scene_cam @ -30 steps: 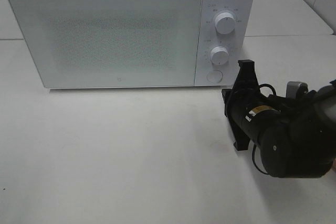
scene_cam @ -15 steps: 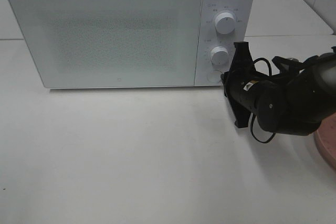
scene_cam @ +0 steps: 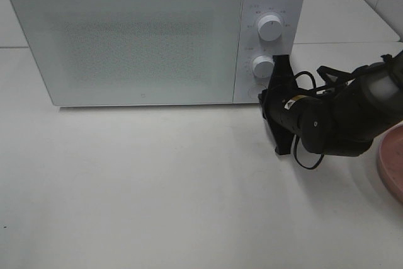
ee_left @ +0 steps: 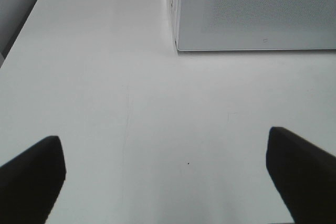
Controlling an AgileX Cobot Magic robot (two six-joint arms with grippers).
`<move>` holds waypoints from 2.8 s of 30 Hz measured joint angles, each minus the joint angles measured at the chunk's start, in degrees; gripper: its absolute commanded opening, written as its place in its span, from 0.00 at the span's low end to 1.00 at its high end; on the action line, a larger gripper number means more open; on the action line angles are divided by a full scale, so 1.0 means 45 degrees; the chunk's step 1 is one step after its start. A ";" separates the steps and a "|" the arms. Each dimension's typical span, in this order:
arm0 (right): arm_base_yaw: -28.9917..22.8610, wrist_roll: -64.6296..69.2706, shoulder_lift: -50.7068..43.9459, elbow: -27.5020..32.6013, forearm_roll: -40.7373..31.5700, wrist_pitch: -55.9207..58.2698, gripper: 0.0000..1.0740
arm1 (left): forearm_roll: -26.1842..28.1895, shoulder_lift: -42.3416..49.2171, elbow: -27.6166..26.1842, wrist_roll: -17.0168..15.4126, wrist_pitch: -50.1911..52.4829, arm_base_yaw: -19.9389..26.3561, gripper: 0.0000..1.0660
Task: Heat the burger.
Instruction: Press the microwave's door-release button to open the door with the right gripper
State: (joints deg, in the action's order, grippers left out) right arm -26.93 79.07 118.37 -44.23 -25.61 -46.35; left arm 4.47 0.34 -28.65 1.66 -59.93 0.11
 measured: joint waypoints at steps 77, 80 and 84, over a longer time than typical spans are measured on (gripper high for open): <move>-0.0051 -0.0242 0.0611 -0.1082 -0.0102 0.0102 0.00 | 0.0000 0.0000 0.0000 0.0000 0.0000 0.0000 0.92; -0.0051 -0.0242 0.0331 -0.0726 0.0344 0.0433 0.00 | 0.0000 0.0000 0.0000 0.0000 0.0000 0.0000 0.92; -0.0051 -0.0242 0.0089 -0.0471 0.0637 0.0802 0.00 | 0.0000 0.0000 0.0000 0.0000 0.0000 0.0000 0.92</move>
State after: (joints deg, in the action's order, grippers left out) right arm -27.16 77.98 118.77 -46.35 -22.75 -42.74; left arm 4.47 0.34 -28.65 1.66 -59.93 0.11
